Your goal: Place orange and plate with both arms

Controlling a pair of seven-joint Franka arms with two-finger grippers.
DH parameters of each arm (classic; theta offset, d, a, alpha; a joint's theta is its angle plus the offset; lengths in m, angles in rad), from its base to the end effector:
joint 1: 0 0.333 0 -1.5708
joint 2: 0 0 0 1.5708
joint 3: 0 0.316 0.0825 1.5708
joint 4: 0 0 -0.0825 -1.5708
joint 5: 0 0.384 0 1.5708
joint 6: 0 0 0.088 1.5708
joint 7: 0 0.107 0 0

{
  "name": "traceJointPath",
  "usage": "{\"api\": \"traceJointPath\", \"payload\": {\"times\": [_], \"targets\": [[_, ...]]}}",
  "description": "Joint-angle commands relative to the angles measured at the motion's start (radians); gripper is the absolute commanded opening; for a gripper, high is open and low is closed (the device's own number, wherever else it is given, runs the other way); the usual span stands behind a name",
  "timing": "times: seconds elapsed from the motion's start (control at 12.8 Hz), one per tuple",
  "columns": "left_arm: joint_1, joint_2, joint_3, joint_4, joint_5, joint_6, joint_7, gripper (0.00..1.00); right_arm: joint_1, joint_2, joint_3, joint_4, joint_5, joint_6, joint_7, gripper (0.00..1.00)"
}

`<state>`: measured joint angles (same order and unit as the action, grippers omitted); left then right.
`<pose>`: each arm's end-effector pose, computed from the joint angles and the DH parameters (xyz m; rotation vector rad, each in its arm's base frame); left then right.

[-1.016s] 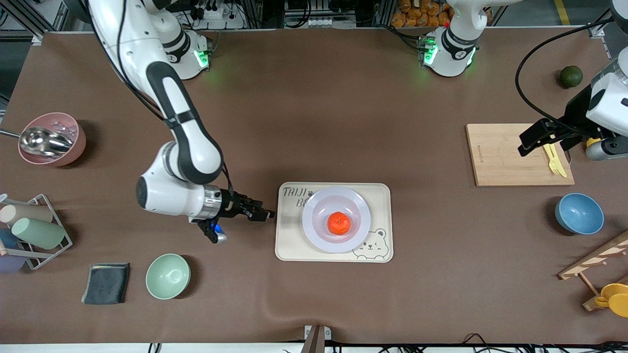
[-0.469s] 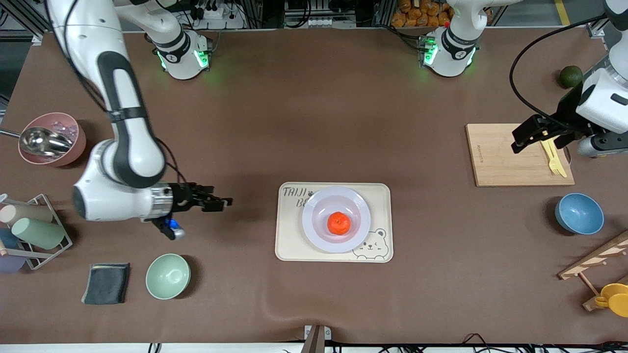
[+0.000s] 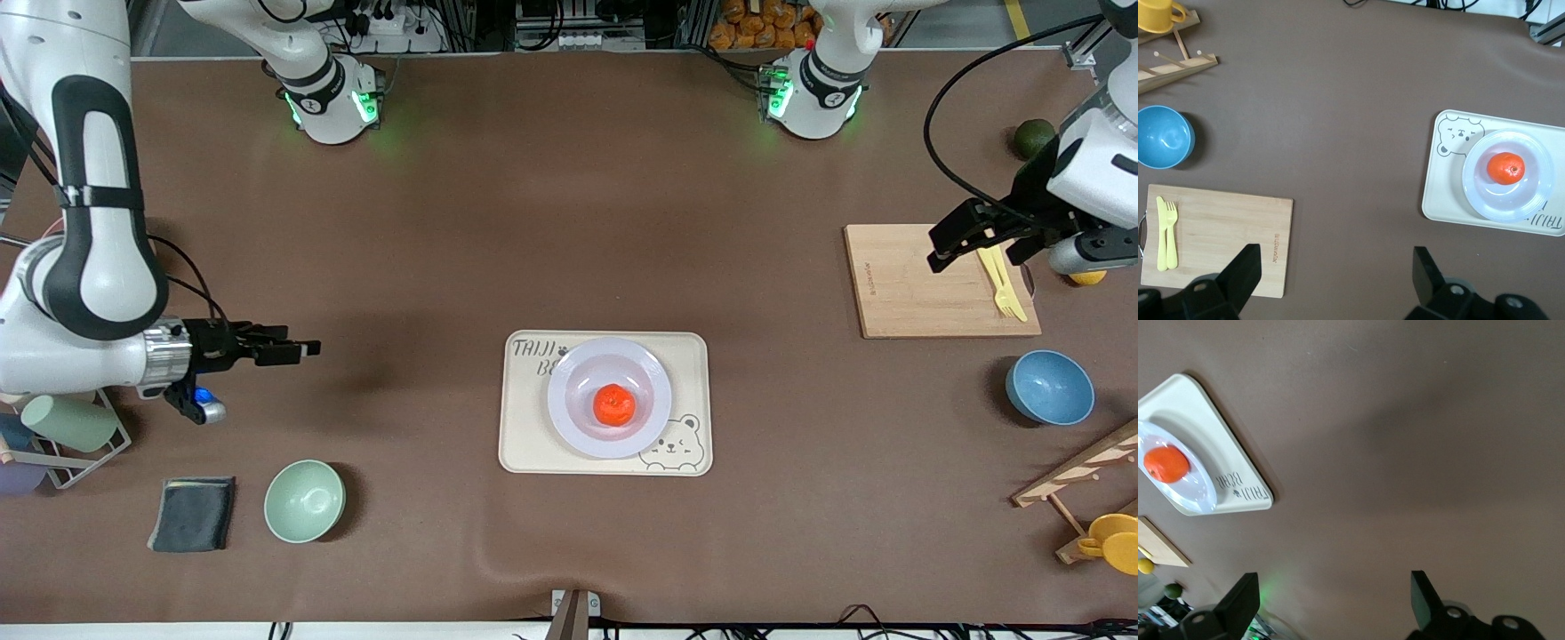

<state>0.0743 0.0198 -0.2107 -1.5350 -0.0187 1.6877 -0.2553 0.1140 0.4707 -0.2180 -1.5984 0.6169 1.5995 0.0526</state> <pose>0.5673 -0.0784 0.6418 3.0816 0.1854 0.1953 0.6356 0.0108 0.3479 -2.5396 0.4105 0.5705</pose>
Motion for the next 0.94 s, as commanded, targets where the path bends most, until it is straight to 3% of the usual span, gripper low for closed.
{"api": "traceJointPath", "payload": {"times": [0.0, 0.31, 0.47, 0.86], "targets": [[-0.004, -0.014, 0.005, 0.010, 0.023, -0.014, 0.019, 1.00, -0.089, -0.079, 0.100, -0.028, -0.100, -0.024, -0.010, 1.00], [0.008, -0.014, 0.004, 0.010, 0.025, -0.020, 0.021, 1.00, -0.164, -0.151, 0.170, -0.025, -0.186, -0.070, -0.010, 1.00], [0.012, -0.015, 0.002, 0.010, 0.025, -0.022, 0.021, 1.00, -0.185, -0.216, 0.221, -0.026, -0.274, -0.076, 0.003, 1.00], [0.010, -0.012, 0.001, 0.012, 0.028, -0.031, 0.021, 1.00, -0.165, -0.375, 0.227, -0.026, -0.406, -0.121, 0.006, 1.00]]}}
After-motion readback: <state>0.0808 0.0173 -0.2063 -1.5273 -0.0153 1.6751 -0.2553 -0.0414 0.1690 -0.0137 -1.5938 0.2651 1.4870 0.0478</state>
